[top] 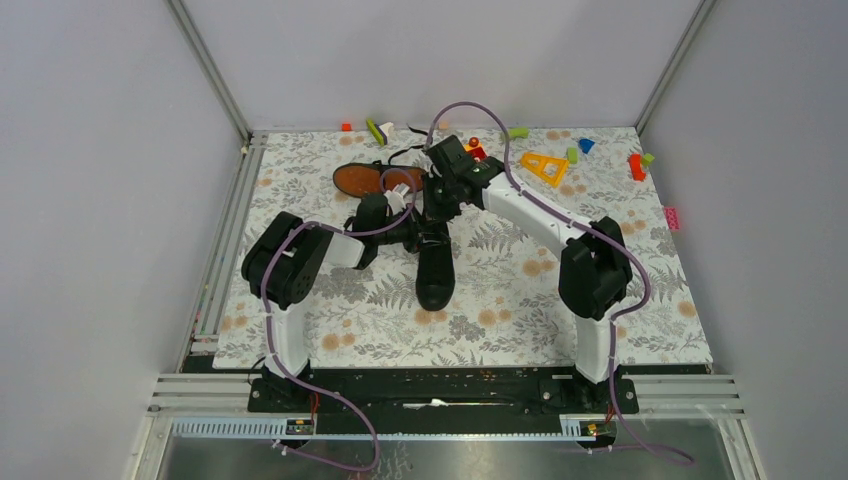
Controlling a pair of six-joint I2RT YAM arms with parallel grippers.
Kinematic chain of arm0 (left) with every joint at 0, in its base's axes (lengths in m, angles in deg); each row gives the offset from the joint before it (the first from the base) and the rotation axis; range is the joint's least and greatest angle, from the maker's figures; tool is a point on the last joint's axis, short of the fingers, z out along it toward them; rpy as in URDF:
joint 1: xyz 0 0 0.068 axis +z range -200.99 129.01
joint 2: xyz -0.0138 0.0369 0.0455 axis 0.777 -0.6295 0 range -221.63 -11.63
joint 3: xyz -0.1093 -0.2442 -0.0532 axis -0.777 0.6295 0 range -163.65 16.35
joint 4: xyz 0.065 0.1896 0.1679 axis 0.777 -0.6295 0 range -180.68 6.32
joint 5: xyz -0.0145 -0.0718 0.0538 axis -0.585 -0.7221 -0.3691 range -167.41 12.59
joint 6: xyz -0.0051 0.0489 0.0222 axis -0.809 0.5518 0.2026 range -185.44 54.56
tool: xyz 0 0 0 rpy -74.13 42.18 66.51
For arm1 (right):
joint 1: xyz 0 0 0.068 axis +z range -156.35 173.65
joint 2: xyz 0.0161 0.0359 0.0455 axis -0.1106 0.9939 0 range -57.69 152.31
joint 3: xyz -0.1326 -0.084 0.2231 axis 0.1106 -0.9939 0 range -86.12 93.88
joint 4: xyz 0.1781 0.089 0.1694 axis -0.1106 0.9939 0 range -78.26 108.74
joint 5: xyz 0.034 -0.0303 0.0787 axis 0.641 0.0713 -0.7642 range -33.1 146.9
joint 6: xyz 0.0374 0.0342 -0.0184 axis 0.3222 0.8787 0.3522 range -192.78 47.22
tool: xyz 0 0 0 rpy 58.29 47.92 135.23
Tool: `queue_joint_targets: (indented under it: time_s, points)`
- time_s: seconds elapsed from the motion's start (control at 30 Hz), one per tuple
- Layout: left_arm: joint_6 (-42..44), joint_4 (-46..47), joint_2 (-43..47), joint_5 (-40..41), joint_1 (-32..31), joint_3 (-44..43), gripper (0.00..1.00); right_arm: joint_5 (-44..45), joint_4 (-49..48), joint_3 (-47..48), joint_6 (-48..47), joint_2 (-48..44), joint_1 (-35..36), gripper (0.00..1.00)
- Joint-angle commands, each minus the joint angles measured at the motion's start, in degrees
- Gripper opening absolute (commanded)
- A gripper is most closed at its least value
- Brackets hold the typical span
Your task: Tie the shoes
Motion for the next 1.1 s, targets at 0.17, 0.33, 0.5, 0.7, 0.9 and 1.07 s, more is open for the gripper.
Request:
queue_joint_targets:
  time_s: [0.17, 0.33, 0.5, 0.7, 0.9, 1.07]
  points:
    - [-2.8, 7.4, -2.1, -1.7, 1.2, 1.1, 0.00, -10.4, -8.2, -5.6, 2.1, -5.6, -5.5, 0.28]
    - [-3.5, 8.4, -2.9, -2.1, 1.3, 1.0, 0.00, -14.1, -10.6, -9.8, 1.4, -9.3, -7.8, 0.50]
    - [-3.6, 8.5, -3.0, -2.2, 1.4, 1.1, 0.00, -14.1, -12.5, -14.3, -0.2, -14.0, -9.5, 0.52]
    - [-3.6, 8.9, -2.8, -2.4, 1.5, 1.3, 0.00, -19.2, -17.0, -23.9, -3.8, -16.4, -12.8, 0.40]
    - [-3.5, 9.1, -2.6, -2.6, 1.5, 1.6, 0.00, -23.4, -24.8, -32.0, -8.5, -15.9, -13.6, 0.45]
    - [-3.5, 9.1, -2.5, -2.8, 1.5, 1.7, 0.00, -24.4, -30.9, -34.7, -11.3, -14.3, -13.6, 0.46]
